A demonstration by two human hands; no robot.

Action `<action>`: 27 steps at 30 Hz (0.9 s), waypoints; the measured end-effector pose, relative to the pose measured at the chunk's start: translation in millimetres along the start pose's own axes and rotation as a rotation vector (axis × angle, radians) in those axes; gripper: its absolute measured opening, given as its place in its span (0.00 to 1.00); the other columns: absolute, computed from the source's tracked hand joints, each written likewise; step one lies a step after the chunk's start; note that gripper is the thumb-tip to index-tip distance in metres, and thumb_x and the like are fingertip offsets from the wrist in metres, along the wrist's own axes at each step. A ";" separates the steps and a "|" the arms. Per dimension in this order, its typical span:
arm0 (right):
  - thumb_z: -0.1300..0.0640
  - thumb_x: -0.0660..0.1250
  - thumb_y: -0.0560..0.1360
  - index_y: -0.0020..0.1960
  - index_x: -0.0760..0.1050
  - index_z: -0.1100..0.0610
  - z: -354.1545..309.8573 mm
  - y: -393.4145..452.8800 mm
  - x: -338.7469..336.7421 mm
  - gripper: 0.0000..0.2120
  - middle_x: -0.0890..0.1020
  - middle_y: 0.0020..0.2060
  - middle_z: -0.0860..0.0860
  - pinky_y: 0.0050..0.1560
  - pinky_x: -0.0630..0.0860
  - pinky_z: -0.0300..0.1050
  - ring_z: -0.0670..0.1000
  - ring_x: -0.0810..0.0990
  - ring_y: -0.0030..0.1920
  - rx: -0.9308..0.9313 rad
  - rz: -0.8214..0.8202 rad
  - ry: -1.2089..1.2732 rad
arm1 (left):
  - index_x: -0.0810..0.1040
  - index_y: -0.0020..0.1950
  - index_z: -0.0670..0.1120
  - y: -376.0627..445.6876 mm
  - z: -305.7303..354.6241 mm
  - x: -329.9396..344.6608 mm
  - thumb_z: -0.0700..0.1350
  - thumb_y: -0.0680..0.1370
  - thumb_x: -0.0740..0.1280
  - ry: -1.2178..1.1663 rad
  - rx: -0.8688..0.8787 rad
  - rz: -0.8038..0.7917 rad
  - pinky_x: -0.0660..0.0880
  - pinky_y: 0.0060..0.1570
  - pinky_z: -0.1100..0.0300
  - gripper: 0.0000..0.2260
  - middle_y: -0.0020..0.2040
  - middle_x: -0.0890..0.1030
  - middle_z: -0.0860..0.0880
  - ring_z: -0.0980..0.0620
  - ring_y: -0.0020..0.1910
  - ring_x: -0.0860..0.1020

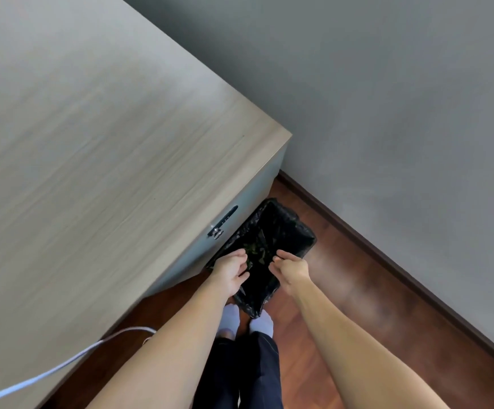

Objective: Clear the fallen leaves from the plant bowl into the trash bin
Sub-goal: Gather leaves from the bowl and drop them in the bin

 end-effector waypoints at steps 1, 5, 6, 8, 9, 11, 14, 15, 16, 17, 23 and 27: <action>0.73 0.60 0.75 0.65 0.71 0.69 -6.3 -8.3 0.3 0.18 0.75 0.63 0.66 0.58 0.75 0.46 0.62 0.75 0.63 -0.012 -0.004 0.003 | 0.67 0.73 0.40 -8.2 4.5 2.6 0.36 0.81 0.58 -0.001 0.009 -0.006 0.63 0.72 0.48 0.20 0.75 0.66 0.40 0.42 0.75 0.63; 0.73 0.59 0.76 0.64 0.71 0.71 -39.0 -50.9 3.9 0.17 0.74 0.64 0.67 0.63 0.74 0.48 0.62 0.74 0.65 -0.068 -0.031 0.001 | 0.68 0.72 0.40 -52.8 26.6 16.4 0.36 0.81 0.58 -0.022 0.040 -0.042 0.64 0.70 0.49 0.19 0.74 0.67 0.41 0.42 0.74 0.64; 0.74 0.59 0.76 0.65 0.70 0.71 -50.6 -64.4 5.8 0.17 0.73 0.65 0.67 0.65 0.73 0.49 0.62 0.73 0.66 -0.087 -0.043 0.002 | 0.68 0.71 0.40 -68.1 34.6 20.7 0.36 0.81 0.58 -0.029 0.050 -0.049 0.64 0.70 0.49 0.18 0.74 0.67 0.41 0.42 0.74 0.65; 0.74 0.58 0.76 0.65 0.69 0.72 -74.9 -95.6 12.6 0.17 0.72 0.65 0.68 0.66 0.72 0.50 0.62 0.73 0.66 -0.123 -0.081 0.010 | 0.70 0.69 0.40 -98.5 50.9 26.6 0.35 0.80 0.59 -0.035 0.078 -0.061 0.66 0.68 0.50 0.17 0.72 0.70 0.41 0.43 0.72 0.67; 0.74 0.58 0.76 0.65 0.69 0.72 -88.9 -111.2 16.3 0.17 0.72 0.65 0.68 0.66 0.72 0.51 0.63 0.73 0.66 -0.150 -0.095 0.013 | 0.71 0.68 0.40 -114.9 60.1 30.7 0.35 0.80 0.60 -0.040 0.096 -0.072 0.67 0.67 0.50 0.17 0.71 0.71 0.41 0.43 0.72 0.68; 0.74 0.57 0.77 0.65 0.69 0.72 -116.8 -143.9 24.1 0.17 0.72 0.65 0.69 0.67 0.72 0.52 0.64 0.73 0.66 -0.207 -0.130 0.022 | 0.72 0.68 0.41 -147.8 79.8 39.9 0.36 0.80 0.60 -0.038 0.140 -0.112 0.67 0.66 0.50 0.16 0.69 0.73 0.42 0.43 0.70 0.70; 0.74 0.56 0.77 0.64 0.69 0.73 -153.9 -193.6 43.7 0.16 0.74 0.63 0.69 0.66 0.72 0.52 0.64 0.75 0.63 -0.300 -0.193 0.018 | 0.72 0.67 0.42 -200.7 114.6 43.4 0.38 0.80 0.60 -0.039 0.248 -0.156 0.68 0.65 0.51 0.15 0.54 0.79 0.46 0.44 0.62 0.74; 0.74 0.56 0.77 0.64 0.69 0.73 -162.2 -205.3 49.4 0.16 0.75 0.60 0.69 0.65 0.73 0.52 0.63 0.76 0.60 -0.324 -0.210 0.010 | 0.73 0.66 0.42 -215.9 124.4 42.5 0.38 0.80 0.60 -0.041 0.276 -0.164 0.69 0.63 0.51 0.14 0.50 0.79 0.48 0.45 0.59 0.75; 0.74 0.56 0.77 0.64 0.69 0.74 -168.2 -221.7 61.6 0.16 0.76 0.56 0.68 0.63 0.74 0.50 0.61 0.78 0.55 -0.343 -0.241 -0.008 | 0.73 0.64 0.43 -234.7 136.6 34.0 0.39 0.80 0.60 -0.061 0.316 -0.172 0.72 0.58 0.52 0.13 0.48 0.78 0.49 0.46 0.56 0.76; 0.74 0.56 0.77 0.63 0.69 0.74 -171.0 -232.4 69.9 0.15 0.78 0.50 0.66 0.59 0.77 0.47 0.59 0.78 0.50 -0.359 -0.263 -0.023 | 0.75 0.61 0.44 -249.0 144.6 27.0 0.39 0.80 0.60 -0.082 0.344 -0.178 0.73 0.52 0.54 0.10 0.46 0.78 0.49 0.47 0.52 0.77; 0.74 0.53 0.78 0.61 0.69 0.73 -155.8 -280.6 158.3 0.13 0.74 0.42 0.62 0.40 0.81 0.40 0.57 0.76 0.42 -0.406 -0.417 -0.168 | 0.74 0.50 0.48 -300.1 176.7 -72.5 0.41 0.79 0.61 -0.198 0.455 -0.125 0.67 0.64 0.52 0.03 0.42 0.77 0.52 0.48 0.54 0.74; 0.72 0.54 0.78 0.65 0.67 0.73 -110.4 -314.4 242.3 0.15 0.74 0.39 0.59 0.49 0.78 0.48 0.55 0.76 0.40 -0.390 -0.564 -0.311 | 0.73 0.42 0.49 -314.0 176.4 -172.2 0.40 0.79 0.61 -0.294 0.478 -0.043 0.67 0.63 0.53 0.08 0.43 0.77 0.51 0.50 0.49 0.76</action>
Point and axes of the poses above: each hand's wrist, its own y-axis towards the middle knuckle, its own x-axis out of the palm, z = x × y, the point moved 10 cm from there along y, towards the middle knuckle
